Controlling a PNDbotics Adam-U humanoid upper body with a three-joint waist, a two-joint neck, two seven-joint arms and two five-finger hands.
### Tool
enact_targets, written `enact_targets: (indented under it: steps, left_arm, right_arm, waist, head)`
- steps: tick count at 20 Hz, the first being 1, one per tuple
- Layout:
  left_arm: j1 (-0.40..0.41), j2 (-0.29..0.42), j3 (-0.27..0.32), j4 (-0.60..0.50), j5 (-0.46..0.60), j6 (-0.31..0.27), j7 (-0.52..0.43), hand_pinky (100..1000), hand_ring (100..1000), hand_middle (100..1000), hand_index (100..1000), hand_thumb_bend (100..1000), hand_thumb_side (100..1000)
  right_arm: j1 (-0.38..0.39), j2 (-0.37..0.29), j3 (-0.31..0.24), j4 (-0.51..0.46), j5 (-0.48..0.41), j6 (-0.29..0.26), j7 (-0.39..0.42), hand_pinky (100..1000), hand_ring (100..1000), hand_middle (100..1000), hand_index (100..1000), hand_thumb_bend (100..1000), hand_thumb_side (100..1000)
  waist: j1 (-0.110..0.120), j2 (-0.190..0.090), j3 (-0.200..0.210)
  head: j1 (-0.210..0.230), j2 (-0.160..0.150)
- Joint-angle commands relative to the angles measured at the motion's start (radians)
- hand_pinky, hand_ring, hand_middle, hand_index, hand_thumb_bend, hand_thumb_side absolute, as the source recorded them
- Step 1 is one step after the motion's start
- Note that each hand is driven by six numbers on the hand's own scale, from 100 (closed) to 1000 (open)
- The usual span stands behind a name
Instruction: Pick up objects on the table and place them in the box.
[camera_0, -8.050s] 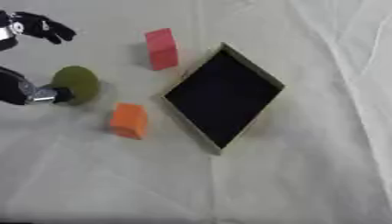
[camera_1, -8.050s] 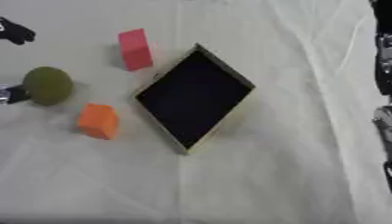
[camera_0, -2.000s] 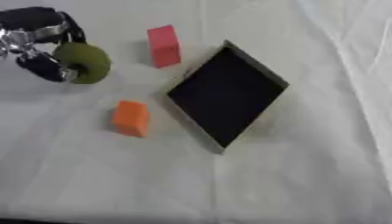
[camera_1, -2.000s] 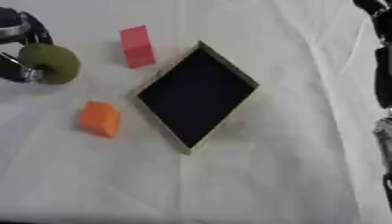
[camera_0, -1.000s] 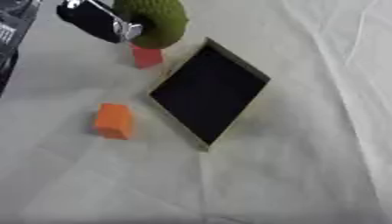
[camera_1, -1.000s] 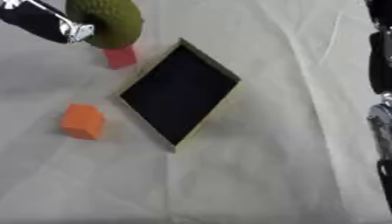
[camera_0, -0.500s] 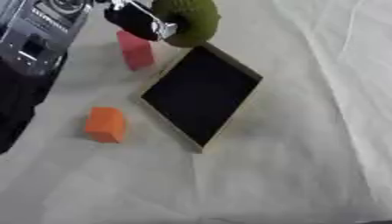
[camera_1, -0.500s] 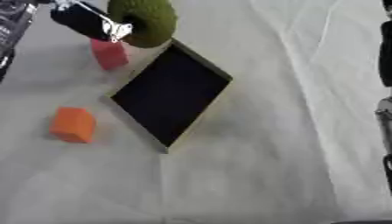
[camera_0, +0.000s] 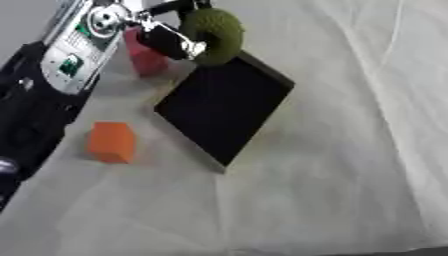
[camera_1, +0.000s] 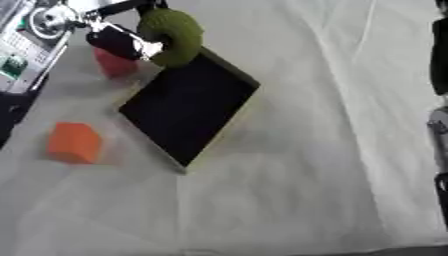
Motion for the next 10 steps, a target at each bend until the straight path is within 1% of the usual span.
enact_targets:
  steps: [1,3,4,5,6,7,10]
  left_arm:
    - [-0.012,-0.005,0.001,0.018,-0.009,-0.013,-0.003,707,630,611,668,144,254]
    - [-0.008,-0.010,-0.005,0.036,-0.044,-0.016,-0.015,738,675,653,726,243,297]
    - [-0.006,-0.011,-0.009,0.041,-0.070,-0.020,-0.024,770,722,695,781,295,313]
    - [-0.004,-0.012,-0.012,0.044,-0.095,-0.026,-0.034,793,750,724,810,322,328]
    - [-0.001,-0.013,-0.013,0.047,-0.115,-0.032,-0.044,826,785,761,866,367,338]
    - [0.000,-0.015,-0.013,0.047,-0.130,-0.036,-0.054,854,810,783,894,401,350]
    - [0.002,-0.014,-0.012,0.033,-0.161,-0.046,-0.069,895,844,817,932,499,427]
  right_arm:
    - [-0.012,-0.008,-0.004,-0.020,-0.008,0.006,-0.001,870,913,705,808,100,628]
    - [-0.014,-0.007,-0.004,-0.020,-0.008,0.009,-0.002,870,914,705,808,100,628]
    - [-0.014,-0.007,-0.005,-0.020,-0.009,0.010,-0.003,871,914,705,808,100,629]
    - [-0.015,-0.007,-0.005,-0.020,-0.009,0.010,-0.004,871,914,705,808,100,629]
    - [-0.014,-0.007,-0.005,-0.020,-0.009,0.011,-0.005,871,914,705,808,100,629]
    - [-0.014,-0.007,-0.006,-0.020,-0.009,0.011,-0.006,870,914,705,808,100,629]
    - [-0.014,-0.007,-0.005,-0.020,-0.009,0.012,-0.007,870,914,705,808,100,629]
  waist:
    - [0.012,-0.004,-0.003]
    - [0.015,-0.002,-0.005]
    - [0.016,-0.002,-0.006]
    - [0.017,-0.001,-0.006]
    - [0.017,-0.001,-0.005]
    - [0.017,-0.002,-0.005]
    - [0.016,-0.002,-0.002]
  head:
    - [-0.002,-0.005]
    - [0.000,-0.012]
    - [0.001,-0.015]
    - [0.000,-0.018]
    - [0.000,-0.020]
    - [0.000,-0.020]
    - [0.002,-0.022]
